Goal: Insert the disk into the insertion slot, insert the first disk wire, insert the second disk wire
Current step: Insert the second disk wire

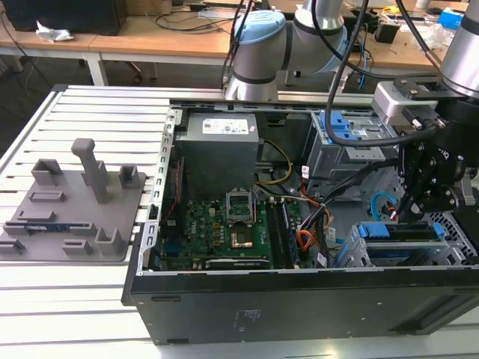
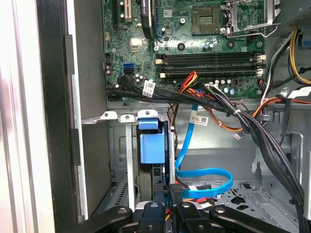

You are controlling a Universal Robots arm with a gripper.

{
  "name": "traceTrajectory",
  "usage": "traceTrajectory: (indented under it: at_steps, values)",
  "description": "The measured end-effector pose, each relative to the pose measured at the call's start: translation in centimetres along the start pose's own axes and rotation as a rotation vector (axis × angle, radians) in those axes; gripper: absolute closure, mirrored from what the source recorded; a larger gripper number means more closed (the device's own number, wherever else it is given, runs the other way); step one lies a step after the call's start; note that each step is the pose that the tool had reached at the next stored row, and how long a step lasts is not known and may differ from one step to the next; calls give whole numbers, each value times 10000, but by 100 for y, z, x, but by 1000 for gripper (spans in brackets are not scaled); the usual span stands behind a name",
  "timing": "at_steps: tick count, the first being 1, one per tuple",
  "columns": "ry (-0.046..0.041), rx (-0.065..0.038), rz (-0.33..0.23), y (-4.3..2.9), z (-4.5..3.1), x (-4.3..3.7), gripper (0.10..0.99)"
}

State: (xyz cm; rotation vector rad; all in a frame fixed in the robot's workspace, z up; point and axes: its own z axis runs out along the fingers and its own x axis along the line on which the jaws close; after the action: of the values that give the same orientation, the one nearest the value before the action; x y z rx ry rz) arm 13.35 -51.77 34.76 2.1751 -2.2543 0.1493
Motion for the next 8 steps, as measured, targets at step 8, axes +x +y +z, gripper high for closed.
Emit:
traceTrajectory:
  at_steps: [8]
  values:
    - [2, 0, 0, -9, 23, 8, 925]
